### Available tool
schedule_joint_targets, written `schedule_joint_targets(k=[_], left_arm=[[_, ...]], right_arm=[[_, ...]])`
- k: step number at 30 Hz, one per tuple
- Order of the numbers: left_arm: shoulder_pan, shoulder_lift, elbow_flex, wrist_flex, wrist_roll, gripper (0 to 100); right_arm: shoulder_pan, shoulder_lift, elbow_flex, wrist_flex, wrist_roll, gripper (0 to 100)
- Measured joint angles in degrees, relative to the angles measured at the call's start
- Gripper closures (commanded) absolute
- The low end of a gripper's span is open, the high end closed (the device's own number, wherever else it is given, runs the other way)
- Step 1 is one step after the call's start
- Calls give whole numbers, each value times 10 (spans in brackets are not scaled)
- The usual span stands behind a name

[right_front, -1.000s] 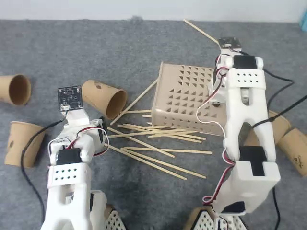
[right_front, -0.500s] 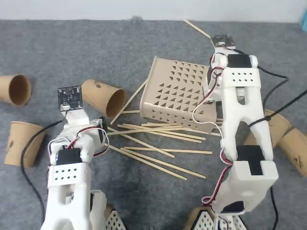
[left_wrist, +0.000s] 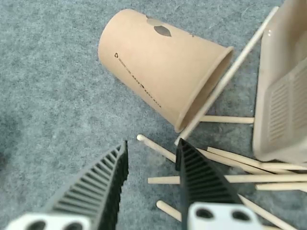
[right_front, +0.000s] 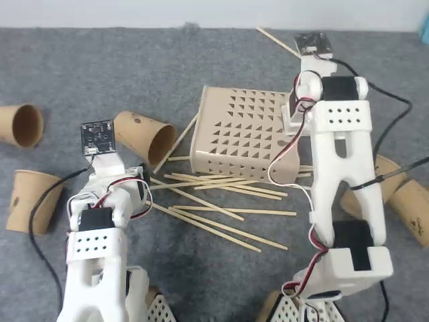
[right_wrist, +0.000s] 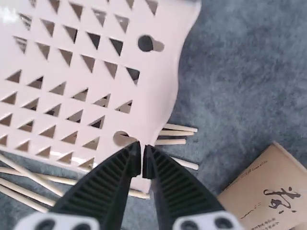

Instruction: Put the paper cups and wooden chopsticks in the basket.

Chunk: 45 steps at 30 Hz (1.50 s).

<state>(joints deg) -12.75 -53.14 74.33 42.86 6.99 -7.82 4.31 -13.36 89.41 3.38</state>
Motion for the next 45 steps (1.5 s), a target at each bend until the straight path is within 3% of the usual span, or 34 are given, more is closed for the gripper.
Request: schedule_joint_targets(k=[8, 14, 18, 24, 29, 32, 34, 36, 39, 43, 45], left_arm=[[0, 0, 0, -11, 0, 840], [0, 0, 0, -12, 0, 840], [0, 0, 0, -12, 0, 840], [0, 0, -8, -11, 0, 840], [13, 0, -137, 90, 2, 840], [57, 0, -230, 167, 0, 840], [97, 0, -283, 207, 2, 844], [140, 12, -331, 234, 15, 845], [178, 69, -400, 264, 36, 860], [215, 178, -489, 295, 50, 981], [224, 240, -529, 299, 53, 988]], right_arm=[[2, -1, -125, 67, 27, 980], [2, -1, -151, 100, 30, 806], [3, 2, -149, 111, -18, 836], [34, 23, -77, 111, 9, 902], [68, 21, -9, 112, 31, 908], [93, 20, 37, 110, 33, 924], [109, 20, 71, 100, 33, 992], [127, 20, 112, 71, 33, 982], [156, 20, 162, 29, 33, 989], [192, 20, 183, 8, 33, 991], [207, 20, 187, 8, 33, 991]])
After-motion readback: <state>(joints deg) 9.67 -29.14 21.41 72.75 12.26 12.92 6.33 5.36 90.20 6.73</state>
